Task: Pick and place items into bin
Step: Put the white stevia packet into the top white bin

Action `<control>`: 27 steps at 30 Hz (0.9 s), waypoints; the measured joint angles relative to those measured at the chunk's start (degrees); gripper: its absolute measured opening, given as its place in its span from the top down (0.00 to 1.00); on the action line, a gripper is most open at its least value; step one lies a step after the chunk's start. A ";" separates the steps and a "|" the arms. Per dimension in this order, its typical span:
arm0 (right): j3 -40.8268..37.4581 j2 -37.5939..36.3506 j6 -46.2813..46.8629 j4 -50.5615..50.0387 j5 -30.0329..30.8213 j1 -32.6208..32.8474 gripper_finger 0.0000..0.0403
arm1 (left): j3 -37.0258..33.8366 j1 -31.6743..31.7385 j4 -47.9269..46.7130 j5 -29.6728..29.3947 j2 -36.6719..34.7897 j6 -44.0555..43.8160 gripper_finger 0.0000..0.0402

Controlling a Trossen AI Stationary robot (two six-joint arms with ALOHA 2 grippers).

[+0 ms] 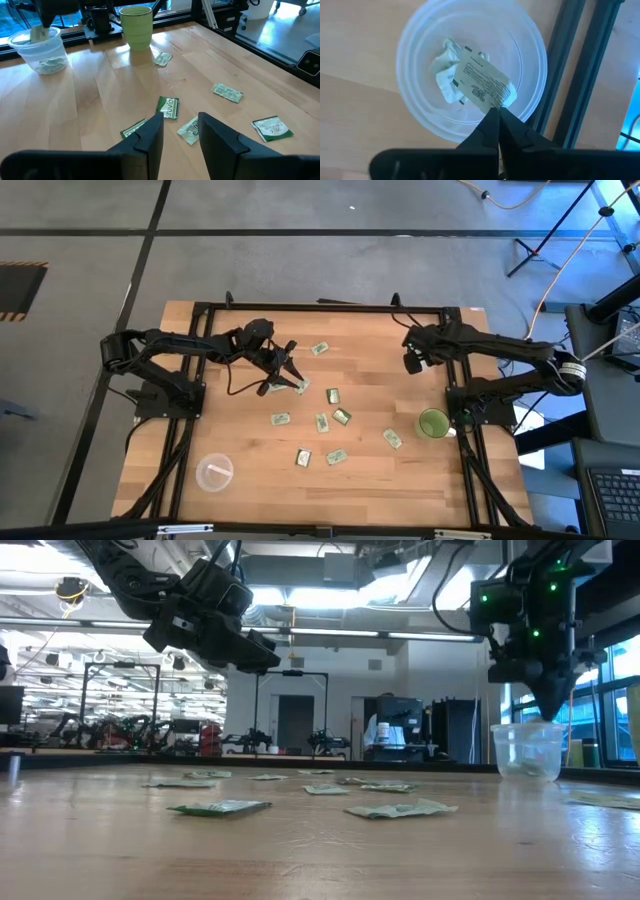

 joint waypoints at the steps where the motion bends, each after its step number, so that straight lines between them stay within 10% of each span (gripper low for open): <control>1: -0.37 0.00 -0.23 0.26 -0.02 -0.19 1.00 | 0.00 0.00 -0.02 0.00 0.00 0.00 0.71; 23: 4.45 -0.12 -1.83 1.50 2.98 -0.19 0.69 | 0.00 0.01 0.00 0.00 0.00 -0.02 0.71; 27: 8.73 -0.17 -13.22 3.86 -8.23 2.21 0.68 | 0.00 0.02 0.00 0.00 0.00 -0.02 0.71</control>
